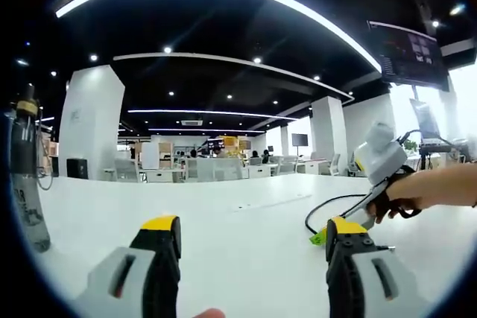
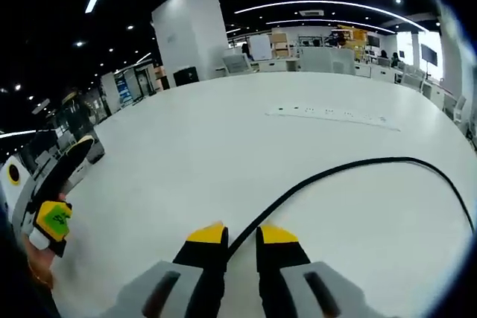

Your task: Find the data cable on the table. Grasp the USB connector end of the cable and insert it into the USB port on the table

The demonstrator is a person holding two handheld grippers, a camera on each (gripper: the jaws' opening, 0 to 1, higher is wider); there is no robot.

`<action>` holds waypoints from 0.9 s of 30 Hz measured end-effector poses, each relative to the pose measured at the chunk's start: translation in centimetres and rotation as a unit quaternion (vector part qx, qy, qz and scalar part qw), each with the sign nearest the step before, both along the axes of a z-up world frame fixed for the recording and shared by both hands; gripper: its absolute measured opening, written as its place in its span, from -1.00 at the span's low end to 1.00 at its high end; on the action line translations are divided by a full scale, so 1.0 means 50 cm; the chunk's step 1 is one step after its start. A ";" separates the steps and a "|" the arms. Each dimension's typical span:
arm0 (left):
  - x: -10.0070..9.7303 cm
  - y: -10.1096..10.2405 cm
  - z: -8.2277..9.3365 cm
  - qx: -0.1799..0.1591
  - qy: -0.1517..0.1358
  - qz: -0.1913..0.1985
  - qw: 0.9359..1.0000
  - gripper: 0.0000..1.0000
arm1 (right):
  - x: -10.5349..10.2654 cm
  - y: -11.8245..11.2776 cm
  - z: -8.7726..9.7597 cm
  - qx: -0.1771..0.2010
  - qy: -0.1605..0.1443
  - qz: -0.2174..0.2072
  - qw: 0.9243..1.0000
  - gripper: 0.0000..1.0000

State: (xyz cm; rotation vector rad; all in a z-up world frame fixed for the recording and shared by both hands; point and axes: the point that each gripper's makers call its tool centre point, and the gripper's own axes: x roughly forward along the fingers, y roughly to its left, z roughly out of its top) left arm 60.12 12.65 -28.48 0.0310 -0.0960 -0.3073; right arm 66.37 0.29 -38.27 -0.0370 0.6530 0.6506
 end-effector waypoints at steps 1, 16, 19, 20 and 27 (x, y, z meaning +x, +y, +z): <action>0.000 0.000 0.000 0.000 0.000 0.000 1.000 0.60 | 0.000 0.000 0.000 0.000 0.001 -0.001 1.000 -0.65; 0.002 0.001 -0.003 0.002 0.004 0.001 1.000 0.60 | -0.004 -0.008 0.005 0.026 0.001 -0.029 0.999 -0.82; 0.002 0.001 -0.004 0.003 0.005 0.000 1.000 0.60 | -0.003 -0.011 0.015 0.049 0.004 -0.041 0.998 -0.84; 0.002 0.000 -0.005 0.003 0.006 0.000 1.000 0.60 | -0.003 -0.013 0.018 0.056 0.006 -0.045 0.997 -0.84; 0.003 -0.003 -0.012 0.007 0.012 -0.001 1.000 0.60 | 0.023 -0.028 0.040 0.133 0.024 -0.076 0.988 -0.87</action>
